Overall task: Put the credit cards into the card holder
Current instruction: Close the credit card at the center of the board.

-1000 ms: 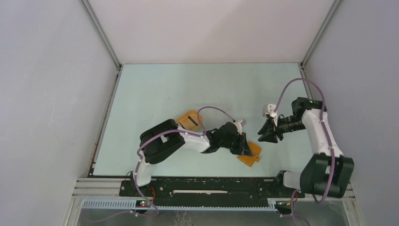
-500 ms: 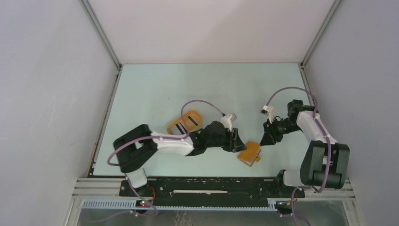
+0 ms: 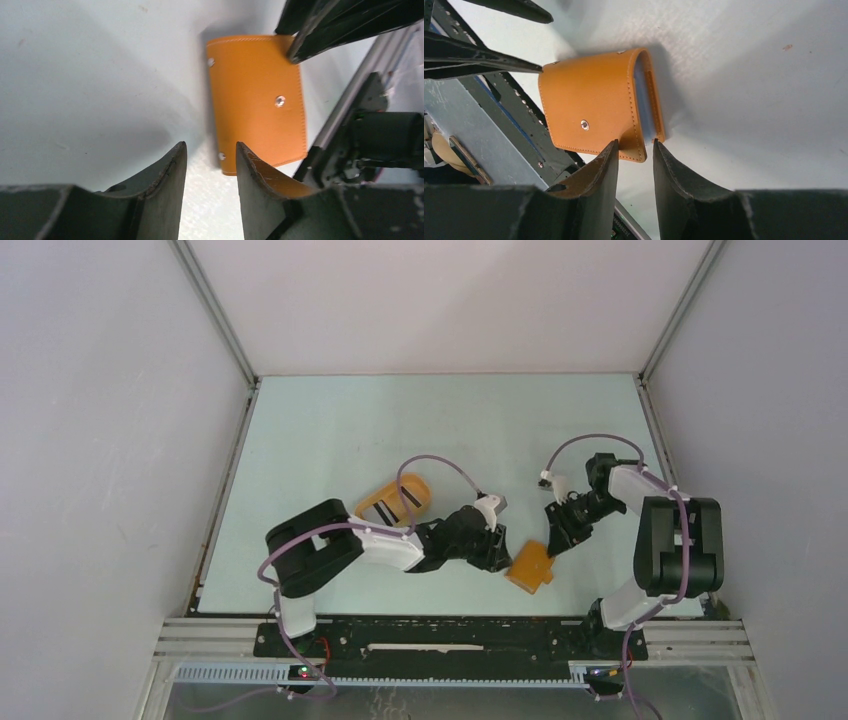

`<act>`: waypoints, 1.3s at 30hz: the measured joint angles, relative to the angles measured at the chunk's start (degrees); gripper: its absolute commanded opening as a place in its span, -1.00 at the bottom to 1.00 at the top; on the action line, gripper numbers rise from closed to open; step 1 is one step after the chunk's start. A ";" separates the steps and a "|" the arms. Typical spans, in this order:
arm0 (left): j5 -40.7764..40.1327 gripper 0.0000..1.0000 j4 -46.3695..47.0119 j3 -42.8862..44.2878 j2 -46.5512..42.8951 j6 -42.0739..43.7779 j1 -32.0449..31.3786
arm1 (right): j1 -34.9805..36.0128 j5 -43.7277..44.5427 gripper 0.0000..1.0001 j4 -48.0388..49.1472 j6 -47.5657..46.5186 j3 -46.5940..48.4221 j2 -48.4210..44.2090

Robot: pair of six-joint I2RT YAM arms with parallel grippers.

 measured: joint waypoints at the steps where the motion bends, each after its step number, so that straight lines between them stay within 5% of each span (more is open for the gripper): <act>1: 0.22 -0.08 -0.57 0.42 1.05 0.26 -0.09 | 0.28 0.61 -0.27 0.26 0.42 0.00 0.39; 11: 1.31 -0.08 -1.49 1.60 2.23 0.35 -0.31 | 7.02 4.72 -0.73 -0.09 1.88 2.38 4.39; 21: -1.88 -0.08 2.29 -7.15 -4.46 -2.43 -0.35 | 18.21 5.57 -0.83 1.11 -3.32 9.73 5.92; 30: -8.98 -0.06 11.06 -20.28 -19.15 -2.43 -0.35 | 27.61 6.23 -0.20 4.37 -8.72 16.46 9.01; 35: -7.65 -0.08 18.62 -20.55 -19.28 -0.35 -0.35 | 22.12 2.40 0.00 2.40 -12.85 16.55 3.13; 37: -6.29 -0.08 21.88 -20.55 -18.29 0.70 -0.35 | 17.68 -0.94 0.37 0.94 -17.29 16.28 -1.77; 39: -4.66 -0.09 25.40 -20.55 -16.72 2.43 -0.35 | 12.07 -6.08 0.49 -2.05 -27.10 15.13 -7.28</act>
